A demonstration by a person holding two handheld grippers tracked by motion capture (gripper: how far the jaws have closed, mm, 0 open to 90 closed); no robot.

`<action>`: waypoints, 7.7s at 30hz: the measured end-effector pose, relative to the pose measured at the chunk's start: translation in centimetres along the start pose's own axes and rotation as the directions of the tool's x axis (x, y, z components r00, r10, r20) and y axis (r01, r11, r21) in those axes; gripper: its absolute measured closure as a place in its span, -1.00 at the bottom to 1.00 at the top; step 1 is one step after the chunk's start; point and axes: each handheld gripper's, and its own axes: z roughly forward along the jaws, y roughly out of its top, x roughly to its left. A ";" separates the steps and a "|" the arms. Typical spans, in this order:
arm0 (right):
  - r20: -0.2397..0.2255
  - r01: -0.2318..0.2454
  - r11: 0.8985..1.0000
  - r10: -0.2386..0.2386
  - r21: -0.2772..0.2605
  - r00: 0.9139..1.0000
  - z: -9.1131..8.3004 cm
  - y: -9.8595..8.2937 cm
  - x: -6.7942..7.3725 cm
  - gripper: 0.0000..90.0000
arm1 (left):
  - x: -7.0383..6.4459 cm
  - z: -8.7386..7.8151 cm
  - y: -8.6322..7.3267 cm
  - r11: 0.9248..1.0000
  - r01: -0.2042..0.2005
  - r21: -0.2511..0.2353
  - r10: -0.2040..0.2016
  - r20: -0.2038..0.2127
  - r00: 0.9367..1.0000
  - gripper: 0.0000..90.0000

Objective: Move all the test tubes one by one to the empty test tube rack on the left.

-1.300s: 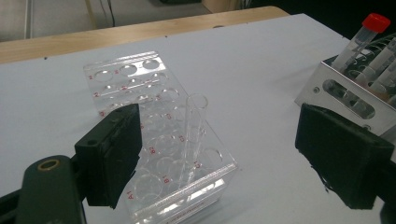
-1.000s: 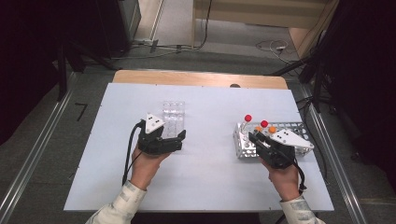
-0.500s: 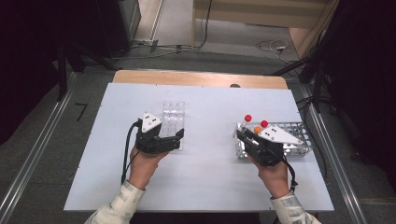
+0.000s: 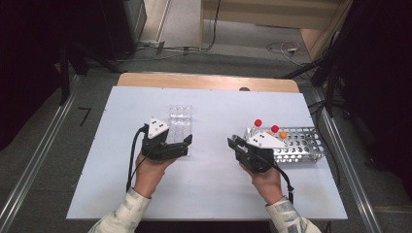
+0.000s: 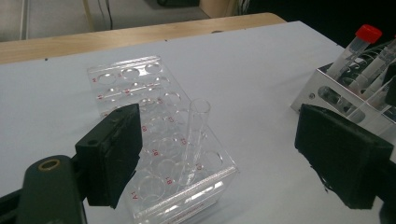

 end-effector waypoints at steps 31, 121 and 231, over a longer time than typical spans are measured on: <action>-0.101 0.044 0.998 -0.040 0.046 0.994 4.6 -0.8 4.8 0.63 | -2.7 0.3 -0.3 0.999 -0.042 0.013 0.041 0.091 0.995 -0.61; -0.120 0.015 0.998 -0.008 0.063 0.993 2.8 -1.8 3.3 -0.10 | 0.5 -0.9 2.7 0.993 -0.081 -0.084 0.085 0.049 0.995 0.71; 0.188 -0.165 0.986 0.155 0.039 0.970 -2.5 -4.6 -7.7 0.25 | 0.2 0.4 0.6 1.000 0.005 0.018 -0.006 0.059 0.998 -0.64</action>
